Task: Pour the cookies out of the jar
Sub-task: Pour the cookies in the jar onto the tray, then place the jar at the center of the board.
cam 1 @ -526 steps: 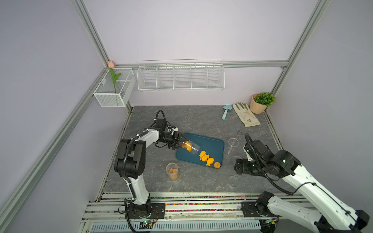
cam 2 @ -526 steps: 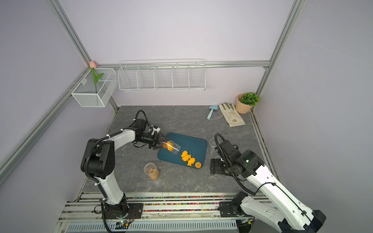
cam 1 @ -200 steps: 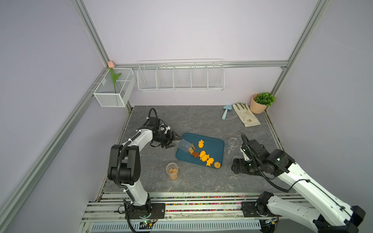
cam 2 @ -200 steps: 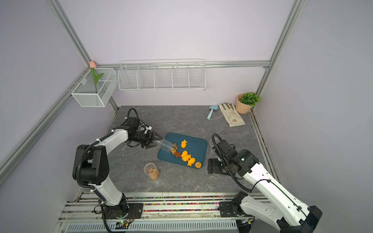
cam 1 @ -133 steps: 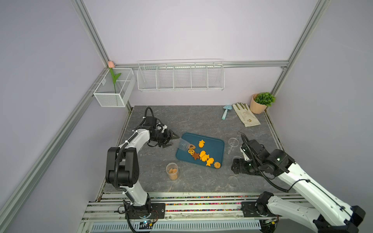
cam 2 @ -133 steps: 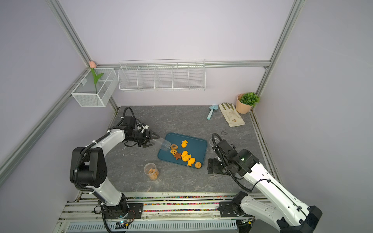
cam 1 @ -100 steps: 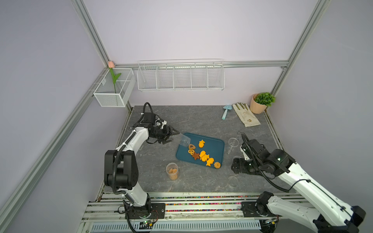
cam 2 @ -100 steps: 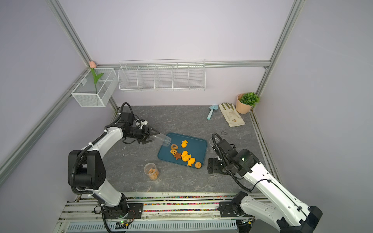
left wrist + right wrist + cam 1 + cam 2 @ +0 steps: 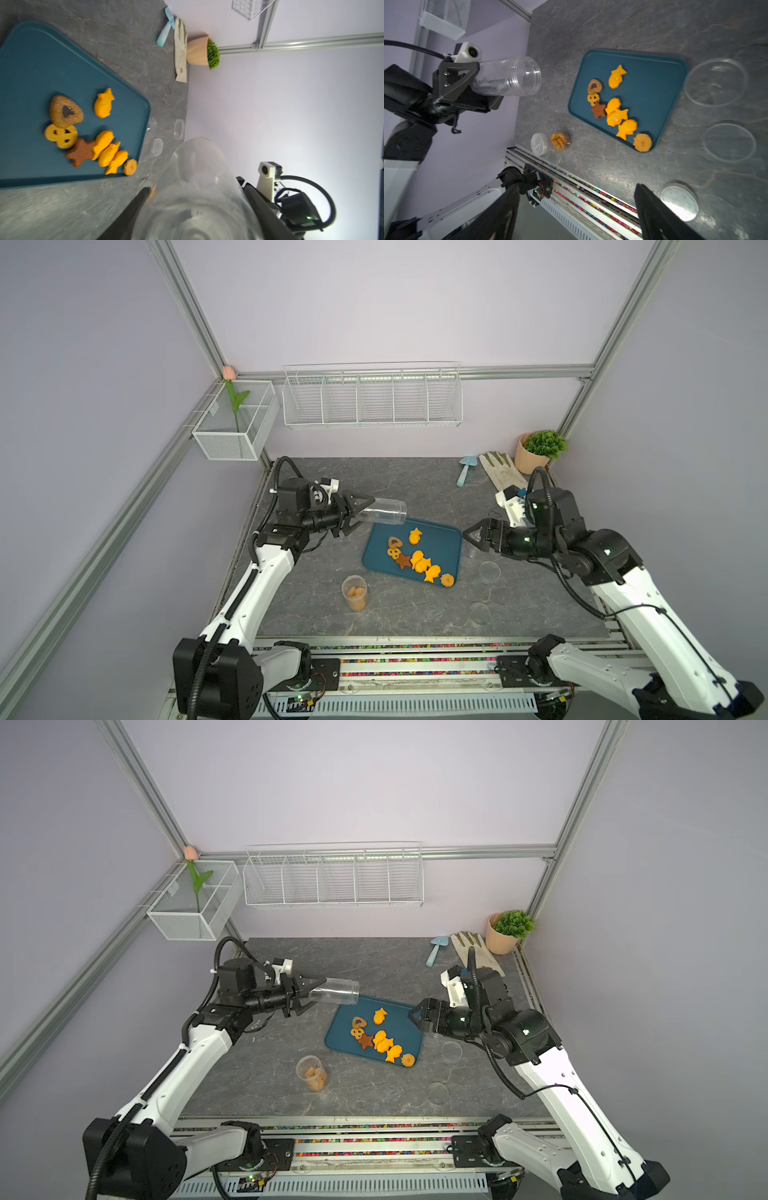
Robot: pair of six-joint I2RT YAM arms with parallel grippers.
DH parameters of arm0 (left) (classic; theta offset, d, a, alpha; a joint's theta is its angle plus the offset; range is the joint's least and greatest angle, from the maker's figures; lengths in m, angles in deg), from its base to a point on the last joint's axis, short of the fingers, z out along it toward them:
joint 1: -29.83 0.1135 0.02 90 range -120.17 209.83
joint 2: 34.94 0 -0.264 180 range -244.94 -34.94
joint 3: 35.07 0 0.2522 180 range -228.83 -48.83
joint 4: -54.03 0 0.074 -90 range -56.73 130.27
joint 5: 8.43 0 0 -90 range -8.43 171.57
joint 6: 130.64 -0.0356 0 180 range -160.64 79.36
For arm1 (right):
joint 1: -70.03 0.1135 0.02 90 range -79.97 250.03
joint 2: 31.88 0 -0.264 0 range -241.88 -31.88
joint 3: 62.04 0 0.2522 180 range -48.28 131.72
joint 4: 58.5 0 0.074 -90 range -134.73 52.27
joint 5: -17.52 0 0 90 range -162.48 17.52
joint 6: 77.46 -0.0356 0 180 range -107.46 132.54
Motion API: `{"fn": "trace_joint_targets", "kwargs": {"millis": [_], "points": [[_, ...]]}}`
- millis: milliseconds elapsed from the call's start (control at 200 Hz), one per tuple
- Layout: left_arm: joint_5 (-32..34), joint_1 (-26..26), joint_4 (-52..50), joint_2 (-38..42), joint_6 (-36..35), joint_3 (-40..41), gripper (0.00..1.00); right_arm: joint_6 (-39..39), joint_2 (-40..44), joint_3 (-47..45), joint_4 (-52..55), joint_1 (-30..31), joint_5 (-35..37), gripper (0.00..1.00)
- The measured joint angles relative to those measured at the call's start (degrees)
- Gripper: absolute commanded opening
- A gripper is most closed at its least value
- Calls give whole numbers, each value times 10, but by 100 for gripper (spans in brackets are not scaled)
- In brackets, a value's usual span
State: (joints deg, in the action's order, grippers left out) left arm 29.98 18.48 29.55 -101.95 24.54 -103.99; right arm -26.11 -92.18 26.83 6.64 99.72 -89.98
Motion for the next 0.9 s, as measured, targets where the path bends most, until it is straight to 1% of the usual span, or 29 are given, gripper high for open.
{"fn": "trace_joint_targets", "kwargs": {"millis": [180,325,605,665,765,900], "points": [[2,-17,132,66,141,65,67,-36,-34,-10,-110,0,-87,88],[6,-31,197,91,212,88,67,-69,-45,-16,-189,0,-131,88],[21,-77,266,92,266,89,68,-115,-101,-14,-293,13,-190,88],[33,-93,275,87,272,89,68,-121,-117,-8,-304,19,-201,88],[49,-94,289,75,280,89,68,-126,-130,6,-311,22,-206,88],[40,-117,300,65,282,89,68,-129,-141,17,-331,51,-217,88]]}}
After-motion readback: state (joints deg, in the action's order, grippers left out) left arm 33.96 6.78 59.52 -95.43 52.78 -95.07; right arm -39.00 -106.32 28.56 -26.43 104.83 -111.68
